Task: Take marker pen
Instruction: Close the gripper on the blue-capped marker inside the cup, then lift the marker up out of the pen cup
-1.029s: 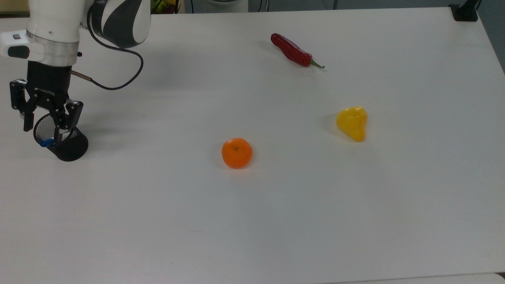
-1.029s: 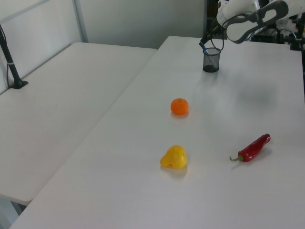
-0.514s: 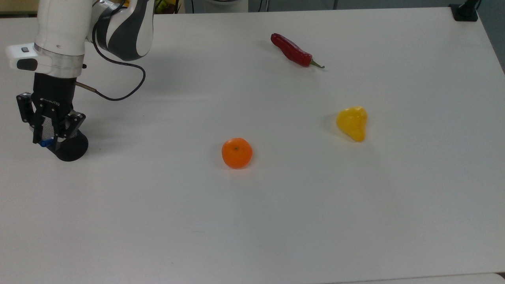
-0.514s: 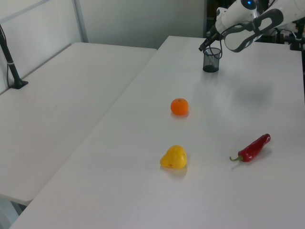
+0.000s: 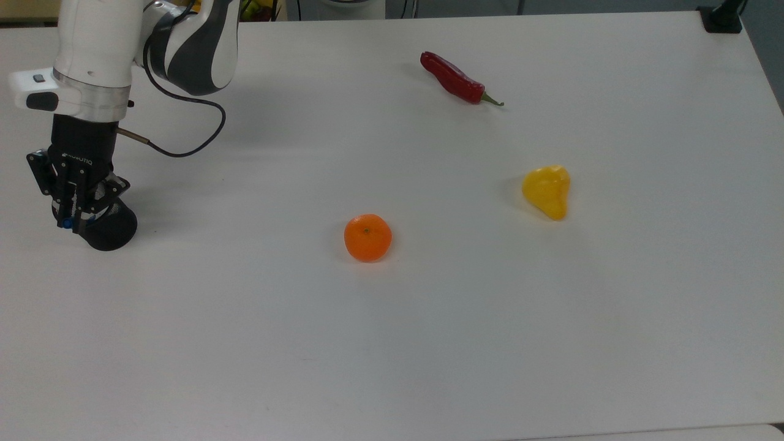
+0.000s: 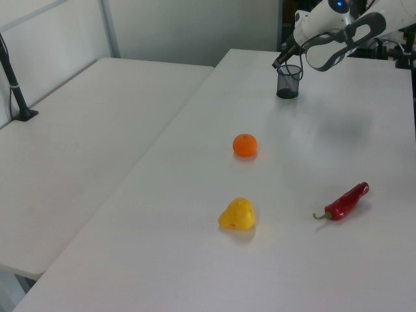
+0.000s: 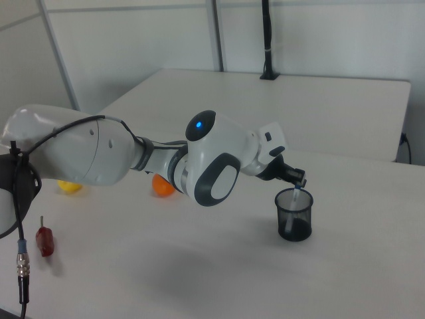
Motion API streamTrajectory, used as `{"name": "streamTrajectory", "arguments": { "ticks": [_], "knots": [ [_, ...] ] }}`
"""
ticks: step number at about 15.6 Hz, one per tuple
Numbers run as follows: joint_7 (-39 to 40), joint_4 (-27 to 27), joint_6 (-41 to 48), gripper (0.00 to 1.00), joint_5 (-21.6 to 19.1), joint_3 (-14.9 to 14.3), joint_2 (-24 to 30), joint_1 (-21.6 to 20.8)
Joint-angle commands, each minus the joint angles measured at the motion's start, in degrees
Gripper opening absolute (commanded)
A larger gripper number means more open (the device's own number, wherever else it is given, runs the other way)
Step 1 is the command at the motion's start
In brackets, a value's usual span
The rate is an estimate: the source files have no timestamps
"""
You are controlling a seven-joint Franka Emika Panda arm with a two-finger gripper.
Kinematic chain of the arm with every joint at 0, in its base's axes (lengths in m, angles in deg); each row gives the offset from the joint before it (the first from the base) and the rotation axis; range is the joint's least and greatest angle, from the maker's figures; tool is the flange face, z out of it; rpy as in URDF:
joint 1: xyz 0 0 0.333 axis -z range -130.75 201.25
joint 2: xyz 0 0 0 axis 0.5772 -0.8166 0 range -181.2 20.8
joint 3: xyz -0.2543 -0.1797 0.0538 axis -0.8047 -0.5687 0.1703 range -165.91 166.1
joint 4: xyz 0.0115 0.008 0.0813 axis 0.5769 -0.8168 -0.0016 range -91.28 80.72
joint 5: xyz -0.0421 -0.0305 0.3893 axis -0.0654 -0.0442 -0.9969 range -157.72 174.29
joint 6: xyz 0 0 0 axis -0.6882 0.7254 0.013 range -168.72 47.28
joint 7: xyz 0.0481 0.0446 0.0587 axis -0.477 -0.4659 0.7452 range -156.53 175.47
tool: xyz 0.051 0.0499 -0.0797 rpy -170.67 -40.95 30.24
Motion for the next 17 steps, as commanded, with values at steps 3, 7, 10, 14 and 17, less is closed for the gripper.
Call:
{"name": "streamTrajectory", "arguments": {
  "ticks": [3,7,10,14,17],
  "knots": [
    [0.6,-0.2,-1.3,0.00,-0.2,-0.3,3.1,0.8],
    [0.0,-0.3,-1.2,0.00,-0.5,-0.3,7.7,0.7],
    [0.1,-0.5,-0.3,0.00,-0.6,-0.2,12.4,0.5],
    [-1.2,-2.0,4.5,0.00,-1.1,-0.2,17.5,-1.2],
    [-3.0,-1.9,14.0,0.00,-1.2,-0.1,21.6,-3.0]
  ]
}}
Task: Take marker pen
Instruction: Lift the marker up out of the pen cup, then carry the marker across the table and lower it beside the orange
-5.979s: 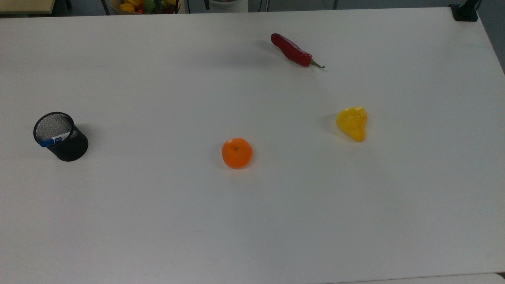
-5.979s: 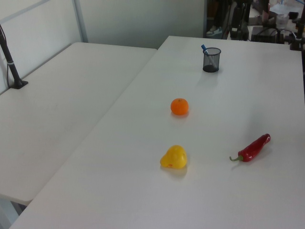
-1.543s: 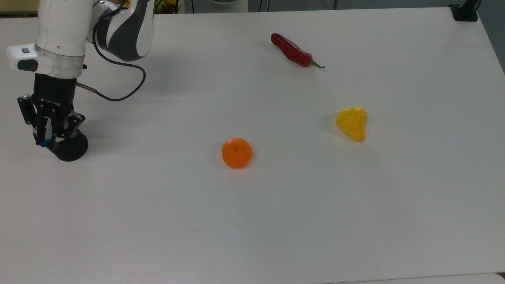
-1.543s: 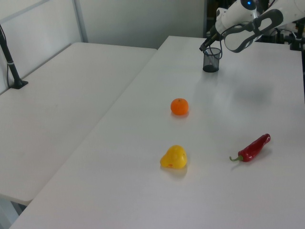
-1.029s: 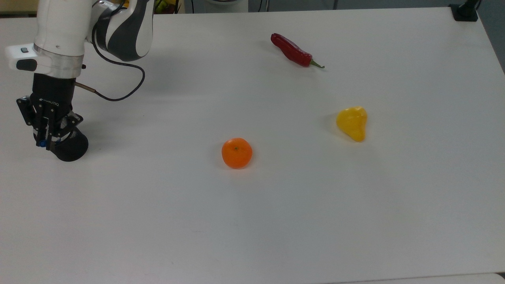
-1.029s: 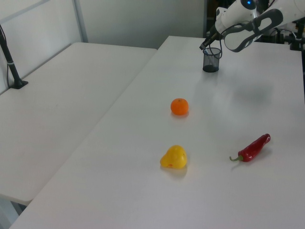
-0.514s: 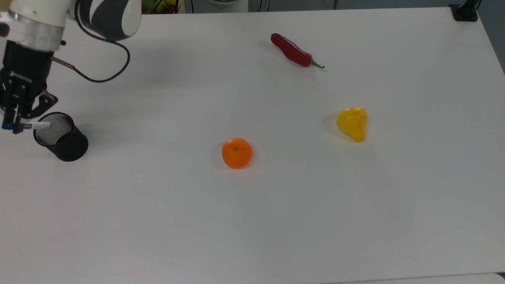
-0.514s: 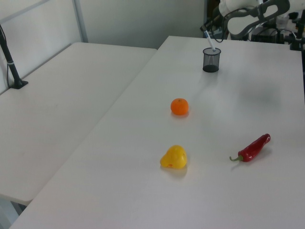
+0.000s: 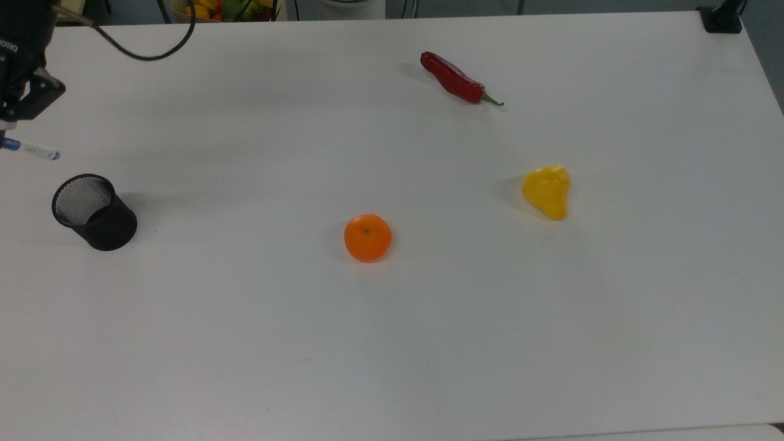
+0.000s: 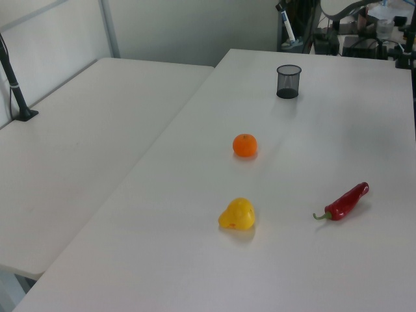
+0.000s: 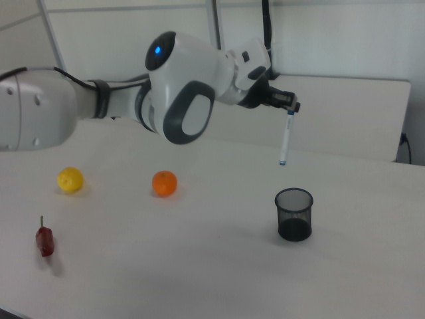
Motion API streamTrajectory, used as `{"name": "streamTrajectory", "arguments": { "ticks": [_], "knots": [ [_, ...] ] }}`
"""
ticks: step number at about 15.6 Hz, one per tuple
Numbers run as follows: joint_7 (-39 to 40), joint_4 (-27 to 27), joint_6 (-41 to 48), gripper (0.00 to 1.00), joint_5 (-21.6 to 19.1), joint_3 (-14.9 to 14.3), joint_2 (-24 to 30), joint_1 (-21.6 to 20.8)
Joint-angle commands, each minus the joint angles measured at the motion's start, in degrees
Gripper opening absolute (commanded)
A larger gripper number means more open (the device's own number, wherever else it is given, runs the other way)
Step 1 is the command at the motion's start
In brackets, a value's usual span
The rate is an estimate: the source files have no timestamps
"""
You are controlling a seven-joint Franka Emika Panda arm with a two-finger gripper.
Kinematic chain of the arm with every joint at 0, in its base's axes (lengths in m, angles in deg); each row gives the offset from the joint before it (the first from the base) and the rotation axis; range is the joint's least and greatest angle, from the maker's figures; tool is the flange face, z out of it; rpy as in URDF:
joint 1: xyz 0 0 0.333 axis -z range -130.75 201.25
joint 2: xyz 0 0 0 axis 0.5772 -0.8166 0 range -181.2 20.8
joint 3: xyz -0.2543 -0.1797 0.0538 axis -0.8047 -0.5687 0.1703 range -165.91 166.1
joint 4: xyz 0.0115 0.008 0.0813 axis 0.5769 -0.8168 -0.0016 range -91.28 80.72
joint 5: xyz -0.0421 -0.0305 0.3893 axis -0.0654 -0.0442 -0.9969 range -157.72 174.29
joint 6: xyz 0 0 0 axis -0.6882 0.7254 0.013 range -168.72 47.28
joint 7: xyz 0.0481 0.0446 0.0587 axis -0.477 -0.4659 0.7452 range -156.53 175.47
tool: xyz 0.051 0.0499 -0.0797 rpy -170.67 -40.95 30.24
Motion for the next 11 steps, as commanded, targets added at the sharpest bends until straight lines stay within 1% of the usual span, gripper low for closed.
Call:
{"name": "streamTrajectory", "arguments": {
  "ticks": [1,5,7,9,11],
  "knots": [
    [-2.1,-2.9,11.4,0.00,-1.0,-0.2,7.6,-3.3],
    [-3.7,-2.9,24.8,0.00,-2.0,-0.2,12.5,-6.6],
    [-3.7,-2.9,32.0,0.00,-3.7,0.0,14.4,-8.2],
    [-3.8,-2.9,39.0,0.00,-5.7,0.4,15.6,-9.7],
    [-3.8,-2.9,44.5,0.00,-5.9,1.6,15.8,-11.2]
  ]
}}
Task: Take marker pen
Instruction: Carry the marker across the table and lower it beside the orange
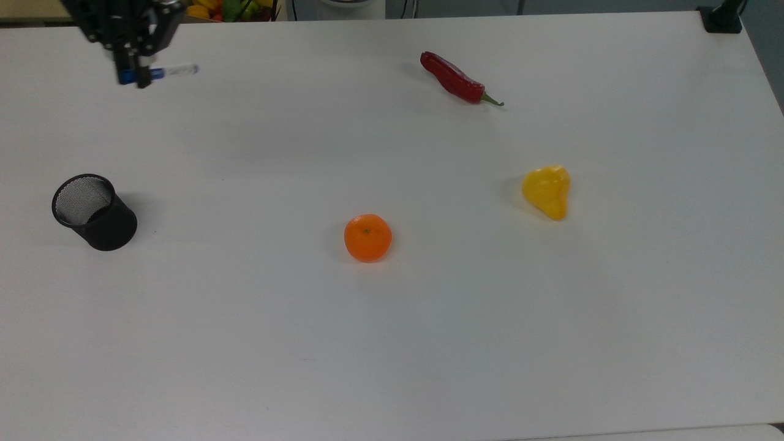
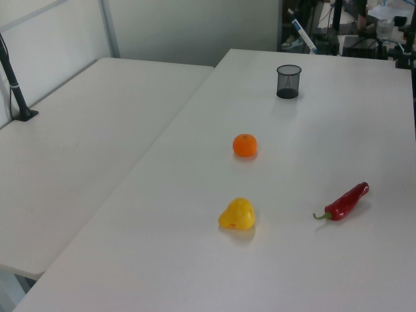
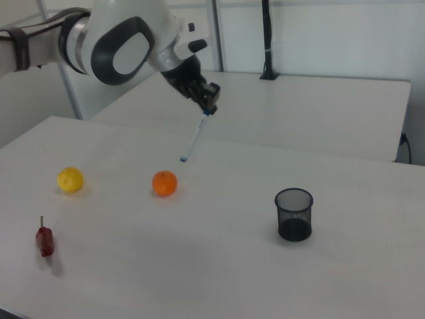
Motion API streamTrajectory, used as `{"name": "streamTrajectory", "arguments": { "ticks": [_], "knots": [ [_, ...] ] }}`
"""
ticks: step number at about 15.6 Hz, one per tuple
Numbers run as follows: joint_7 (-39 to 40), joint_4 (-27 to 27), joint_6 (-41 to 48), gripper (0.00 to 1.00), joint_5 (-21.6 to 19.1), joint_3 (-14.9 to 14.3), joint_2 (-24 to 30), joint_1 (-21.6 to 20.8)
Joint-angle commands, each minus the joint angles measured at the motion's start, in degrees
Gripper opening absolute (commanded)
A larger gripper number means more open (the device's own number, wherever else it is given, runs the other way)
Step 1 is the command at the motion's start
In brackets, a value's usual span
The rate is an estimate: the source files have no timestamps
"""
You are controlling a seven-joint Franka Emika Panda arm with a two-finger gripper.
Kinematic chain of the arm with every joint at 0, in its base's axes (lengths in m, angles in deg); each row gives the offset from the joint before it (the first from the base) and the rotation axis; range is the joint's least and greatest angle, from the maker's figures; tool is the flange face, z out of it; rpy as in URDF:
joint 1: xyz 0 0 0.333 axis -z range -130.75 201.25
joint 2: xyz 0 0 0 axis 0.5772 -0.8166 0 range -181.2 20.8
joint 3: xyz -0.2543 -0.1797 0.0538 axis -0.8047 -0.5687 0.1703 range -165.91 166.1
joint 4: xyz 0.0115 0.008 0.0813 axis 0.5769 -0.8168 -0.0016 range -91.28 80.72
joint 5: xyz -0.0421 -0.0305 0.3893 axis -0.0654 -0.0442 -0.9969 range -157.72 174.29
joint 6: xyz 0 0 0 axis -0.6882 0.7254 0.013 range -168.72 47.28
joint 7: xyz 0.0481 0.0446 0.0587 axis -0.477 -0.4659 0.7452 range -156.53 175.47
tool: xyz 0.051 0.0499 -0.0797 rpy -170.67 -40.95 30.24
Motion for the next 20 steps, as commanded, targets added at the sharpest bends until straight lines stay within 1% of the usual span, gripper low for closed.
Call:
{"name": "streamTrajectory", "arguments": {
  "ticks": [1,3,5,8,9,16,20],
  "knots": [
    [-0.8,-2.6,8.6,0.00,-1.4,2.1,2.5,-2.6],
    [-0.9,-3.2,11.0,0.00,-1.4,4.4,2.0,-2.7],
    [-2.0,-4.4,11.3,0.00,-1.8,6.9,1.4,-3.0],
    [-5.4,-4.4,11.0,0.00,-1.8,10.3,-1.2,-3.0],
    [-5.9,-4.4,10.8,0.00,-1.8,11.0,-2.1,-3.4],
    [-6.8,-4.9,9.6,0.00,-1.8,11.3,-8.5,-8.6],
    [-9.4,-9.3,0.4,0.00,-0.9,11.7,-10.8,-10.6]
  ]
}}
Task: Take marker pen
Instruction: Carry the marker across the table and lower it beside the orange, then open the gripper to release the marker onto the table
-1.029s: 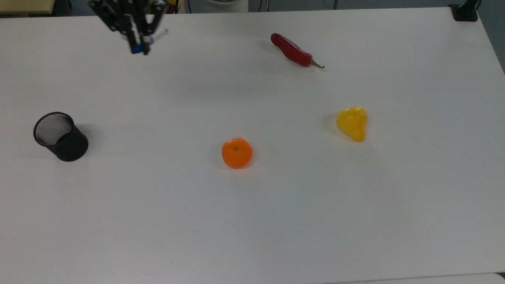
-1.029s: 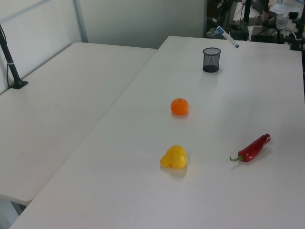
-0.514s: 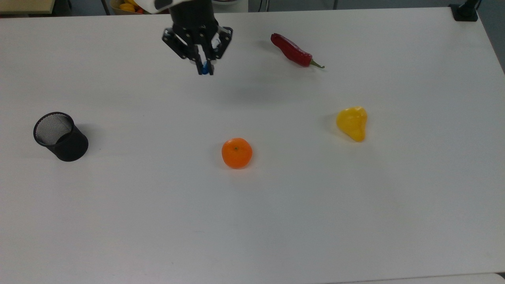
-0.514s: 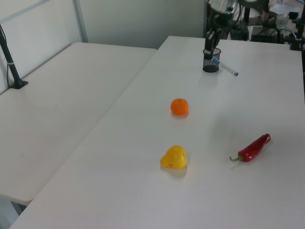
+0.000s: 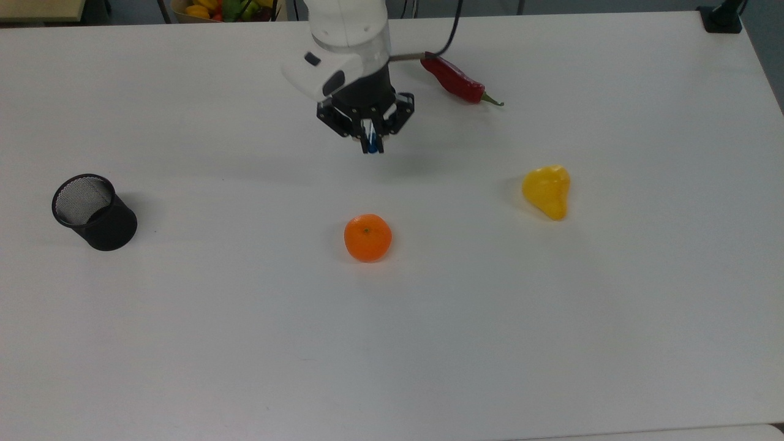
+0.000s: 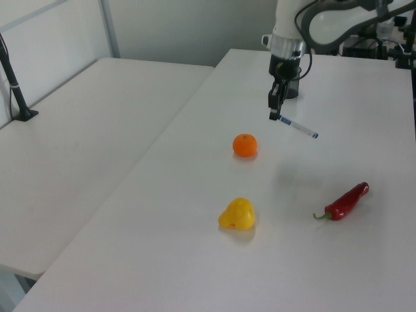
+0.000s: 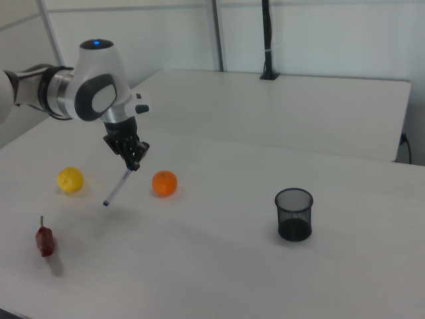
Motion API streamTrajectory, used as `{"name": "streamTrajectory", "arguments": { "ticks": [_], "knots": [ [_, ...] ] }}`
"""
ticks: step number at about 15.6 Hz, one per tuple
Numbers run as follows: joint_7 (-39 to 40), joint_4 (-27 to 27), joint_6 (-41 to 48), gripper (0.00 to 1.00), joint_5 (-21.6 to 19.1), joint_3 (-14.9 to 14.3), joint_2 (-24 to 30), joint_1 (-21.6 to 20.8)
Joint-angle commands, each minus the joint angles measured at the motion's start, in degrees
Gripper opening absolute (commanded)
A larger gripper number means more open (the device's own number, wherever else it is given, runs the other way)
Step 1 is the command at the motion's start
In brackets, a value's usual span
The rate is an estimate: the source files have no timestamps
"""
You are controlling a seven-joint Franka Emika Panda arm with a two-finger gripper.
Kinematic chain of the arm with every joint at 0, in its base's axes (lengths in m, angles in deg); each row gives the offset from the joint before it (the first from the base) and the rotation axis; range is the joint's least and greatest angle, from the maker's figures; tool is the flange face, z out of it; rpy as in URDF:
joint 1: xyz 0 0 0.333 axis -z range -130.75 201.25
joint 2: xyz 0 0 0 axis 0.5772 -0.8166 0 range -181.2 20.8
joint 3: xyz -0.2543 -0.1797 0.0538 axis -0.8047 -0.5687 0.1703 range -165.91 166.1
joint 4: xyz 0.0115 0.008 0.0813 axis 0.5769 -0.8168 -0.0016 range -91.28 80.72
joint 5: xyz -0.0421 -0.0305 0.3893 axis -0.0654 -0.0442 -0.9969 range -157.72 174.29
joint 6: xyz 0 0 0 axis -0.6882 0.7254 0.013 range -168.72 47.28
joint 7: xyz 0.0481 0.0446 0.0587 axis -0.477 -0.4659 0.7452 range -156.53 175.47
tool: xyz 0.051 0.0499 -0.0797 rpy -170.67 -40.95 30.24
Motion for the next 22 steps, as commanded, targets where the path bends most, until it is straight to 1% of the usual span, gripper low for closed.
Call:
{"name": "streamTrajectory", "arguments": {
  "ticks": [1,4,7,9,10,11,12,13,14,19,22],
  "knots": [
    [-2.6,-4.3,-7.2,0.00,0.2,0.5,-1.4,-1.8],
    [-2.7,-4.2,-8.4,0.00,2.4,1.0,-4.4,-2.4],
    [-2.7,-4.3,-10.0,0.00,2.8,1.0,-6.1,-3.1],
    [-2.9,-4.2,-10.6,0.04,3.2,1.0,-6.7,-3.0],
    [-2.9,-4.3,-10.7,0.09,3.5,1.0,-6.8,-3.1],
    [-2.9,-4.3,-10.7,0.22,3.9,1.0,-6.8,-3.1],
    [-2.9,-4.3,-10.7,0.43,4.2,1.0,-6.9,-3.1],
    [-2.9,-4.3,-10.7,0.67,4.5,1.0,-7.0,-3.1],
    [-2.9,-4.2,-10.6,1.00,4.5,1.0,-7.0,-3.1],
    [-2.9,-3.7,-10.1,1.00,4.5,1.0,-6.1,-2.9],
    [-2.9,-3.7,-8.6,1.00,4.4,1.0,-3.7,-2.4]
  ]
}}
